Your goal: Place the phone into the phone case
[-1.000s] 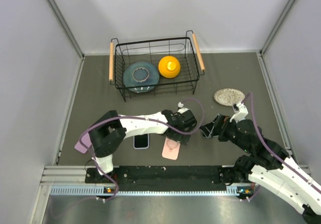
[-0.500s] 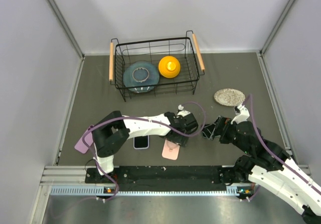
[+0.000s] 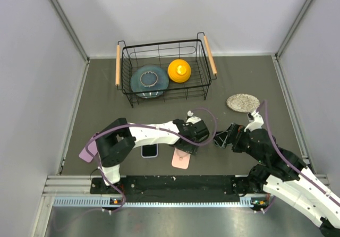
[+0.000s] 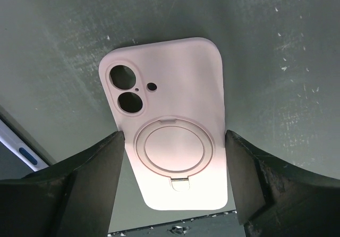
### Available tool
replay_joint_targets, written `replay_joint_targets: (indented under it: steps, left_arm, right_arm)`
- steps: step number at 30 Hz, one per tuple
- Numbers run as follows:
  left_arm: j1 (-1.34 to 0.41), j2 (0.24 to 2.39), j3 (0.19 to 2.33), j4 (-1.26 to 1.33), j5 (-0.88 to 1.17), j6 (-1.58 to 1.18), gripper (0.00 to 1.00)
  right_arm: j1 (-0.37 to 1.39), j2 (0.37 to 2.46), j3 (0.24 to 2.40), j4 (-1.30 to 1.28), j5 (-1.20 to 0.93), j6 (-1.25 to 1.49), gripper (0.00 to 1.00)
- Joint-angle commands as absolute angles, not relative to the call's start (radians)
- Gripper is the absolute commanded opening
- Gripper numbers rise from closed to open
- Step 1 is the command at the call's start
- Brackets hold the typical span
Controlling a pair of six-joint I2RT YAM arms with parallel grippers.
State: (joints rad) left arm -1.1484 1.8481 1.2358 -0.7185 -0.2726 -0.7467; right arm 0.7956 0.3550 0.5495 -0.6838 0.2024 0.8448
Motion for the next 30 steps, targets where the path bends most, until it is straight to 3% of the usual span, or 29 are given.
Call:
replay_joint_targets:
  steps: [1, 7, 12, 20, 24, 26, 30]
  left_arm:
    - [-1.109, 1.775, 1.151, -0.663, -0.157, -0.781, 0.74]
    - [-1.022, 1.655, 1.048, -0.523, -0.005, -0.776, 0.71]
    - [-0.902, 1.591, 0.93, -0.359, 0.28, -0.814, 0.66]
    - [-0.833, 1.537, 0.894, -0.376, 0.285, -0.769, 0.65]
    - [-0.836, 1.513, 0.887, -0.425, 0.219, -0.755, 0.73]
    - [-0.831, 1.511, 0.882, -0.436, 0.202, -0.761, 0.68]
    - [-0.792, 1.513, 0.873, -0.442, 0.239, -0.767, 0.42]
  right_arm:
    - [0.795, 0.365, 0.548, -0.652, 0.186, 0.861, 0.96]
    - [0.795, 0.383, 0.467, -0.574, 0.104, 0.887, 0.96]
    - [0.795, 0.437, 0.41, -0.421, 0.006, 0.887, 0.96]
    - [0.802, 0.598, 0.267, -0.075, -0.163, 0.956, 0.94]
    - [0.822, 0.653, 0.247, -0.034, -0.127, 0.974, 0.93]
    - [0.833, 0.695, 0.239, -0.008, -0.118, 0.986, 0.93]
    - [0.87, 0.801, 0.232, 0.074, -0.109, 1.025, 0.91]
